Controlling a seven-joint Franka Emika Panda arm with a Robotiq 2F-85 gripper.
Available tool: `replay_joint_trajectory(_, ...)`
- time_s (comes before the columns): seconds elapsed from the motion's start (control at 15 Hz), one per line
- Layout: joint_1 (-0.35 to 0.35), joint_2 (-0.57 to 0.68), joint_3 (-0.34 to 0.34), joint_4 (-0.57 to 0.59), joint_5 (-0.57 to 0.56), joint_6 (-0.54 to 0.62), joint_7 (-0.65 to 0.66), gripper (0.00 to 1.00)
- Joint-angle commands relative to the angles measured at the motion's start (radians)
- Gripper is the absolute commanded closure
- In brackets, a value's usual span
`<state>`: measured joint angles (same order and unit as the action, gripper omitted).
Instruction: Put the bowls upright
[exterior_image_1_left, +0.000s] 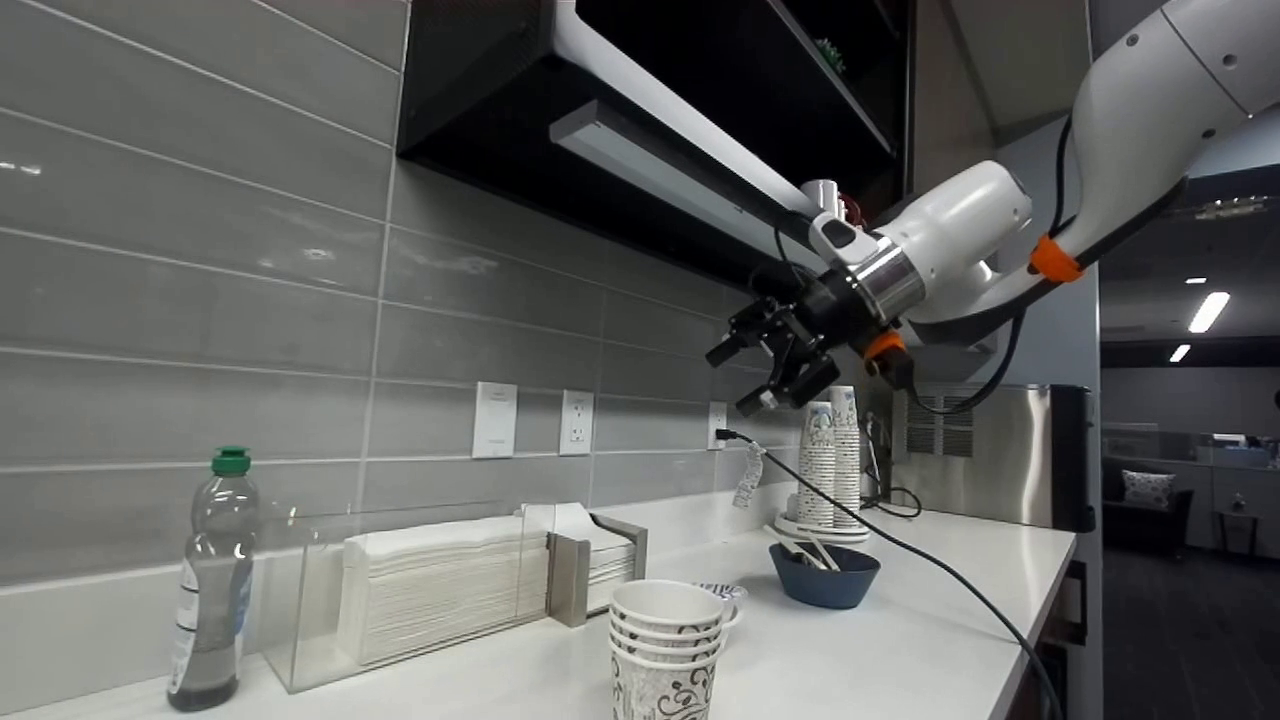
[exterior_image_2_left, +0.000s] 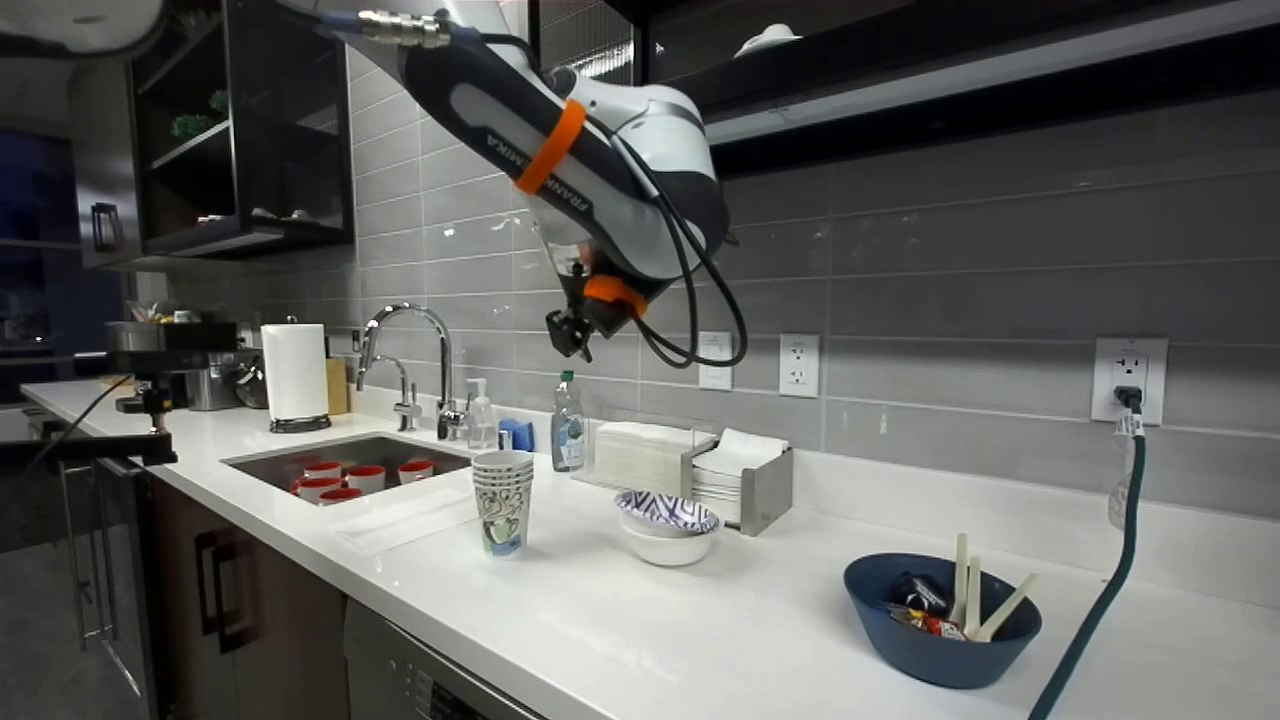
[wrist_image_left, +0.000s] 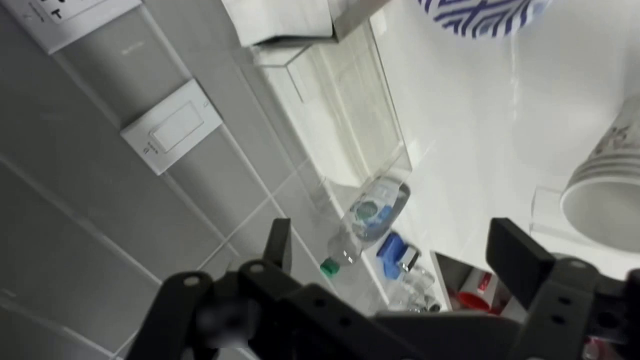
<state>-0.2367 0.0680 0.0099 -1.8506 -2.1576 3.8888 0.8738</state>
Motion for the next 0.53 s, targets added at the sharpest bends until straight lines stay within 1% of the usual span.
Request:
replay_joint_trajectory(0.0, -0.025, -0.101, -0.032, -0.09, -0.052, 0.017, 0.14, 0.0)
replay_joint_trajectory(0.07, -0.026, -0.143, -0.042, -0.123, -0.113, -0.025, 0.192, 0.0)
replay_joint_trajectory(0.2, -0.036, -0.222, -0.053, -0.193, -0.233, -0.059, 0.299, 0.0)
replay_joint_trajectory(0.33, -0.053, -0.31, -0.036, -0.274, -0.387, -0.085, 0.452, 0.0)
replay_joint_trajectory(0.4, -0.076, -0.357, -0.015, -0.319, -0.451, -0.094, 0.525, 0.0)
replay_joint_trajectory(0.47, -0.245, -0.393, 0.092, -0.402, -0.358, -0.113, 0.449, 0.0)
